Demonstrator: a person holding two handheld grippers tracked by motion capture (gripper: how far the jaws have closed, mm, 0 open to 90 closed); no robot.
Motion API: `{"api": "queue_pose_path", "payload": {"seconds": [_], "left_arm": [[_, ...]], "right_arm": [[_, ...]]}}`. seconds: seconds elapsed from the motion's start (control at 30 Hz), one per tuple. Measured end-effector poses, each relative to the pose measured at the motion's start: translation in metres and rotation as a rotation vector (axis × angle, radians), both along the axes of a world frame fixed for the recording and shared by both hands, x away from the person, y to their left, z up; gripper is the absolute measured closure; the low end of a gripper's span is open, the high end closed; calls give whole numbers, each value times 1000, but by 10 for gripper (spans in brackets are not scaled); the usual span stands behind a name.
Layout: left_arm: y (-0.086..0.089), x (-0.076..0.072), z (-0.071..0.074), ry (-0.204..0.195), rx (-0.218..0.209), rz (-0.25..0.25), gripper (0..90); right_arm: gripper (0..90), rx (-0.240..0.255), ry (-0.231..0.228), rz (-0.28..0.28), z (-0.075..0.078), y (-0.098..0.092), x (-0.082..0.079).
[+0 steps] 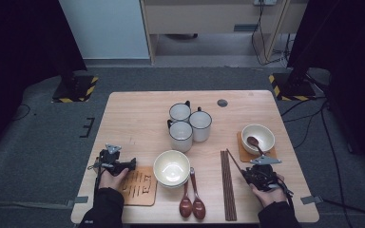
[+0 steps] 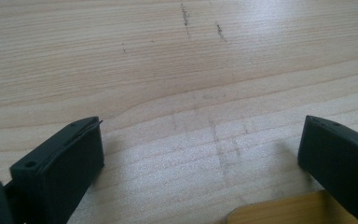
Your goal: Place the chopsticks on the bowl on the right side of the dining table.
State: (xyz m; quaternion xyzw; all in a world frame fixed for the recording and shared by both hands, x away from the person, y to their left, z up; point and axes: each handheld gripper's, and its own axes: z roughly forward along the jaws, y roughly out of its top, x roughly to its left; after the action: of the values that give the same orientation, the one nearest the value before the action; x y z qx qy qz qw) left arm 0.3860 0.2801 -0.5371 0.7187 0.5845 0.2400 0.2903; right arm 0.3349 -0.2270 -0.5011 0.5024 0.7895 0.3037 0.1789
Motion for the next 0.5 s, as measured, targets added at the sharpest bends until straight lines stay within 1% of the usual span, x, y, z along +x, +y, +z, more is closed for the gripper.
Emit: {"api": "queue_pose_path", "payload": {"seconds": [0.07, 0.23, 0.3, 0.37, 0.5], "left_arm": [[0, 0, 0, 0, 0, 0, 0], [0, 0, 0, 0, 0, 0, 0], [0, 0, 0, 0, 0, 0, 0], [0, 0, 0, 0, 0, 0, 0], [0, 0, 0, 0, 0, 0, 0]], "right_arm": [[752, 2, -10, -6, 2, -2, -4], [756, 9, -2, -12, 2, -6, -10], [760, 11, 18, -14, 0, -7, -12], [765, 2, 32, -16, -2, -6, -13], [779, -8, 48, -19, -5, -6, -12]]}}
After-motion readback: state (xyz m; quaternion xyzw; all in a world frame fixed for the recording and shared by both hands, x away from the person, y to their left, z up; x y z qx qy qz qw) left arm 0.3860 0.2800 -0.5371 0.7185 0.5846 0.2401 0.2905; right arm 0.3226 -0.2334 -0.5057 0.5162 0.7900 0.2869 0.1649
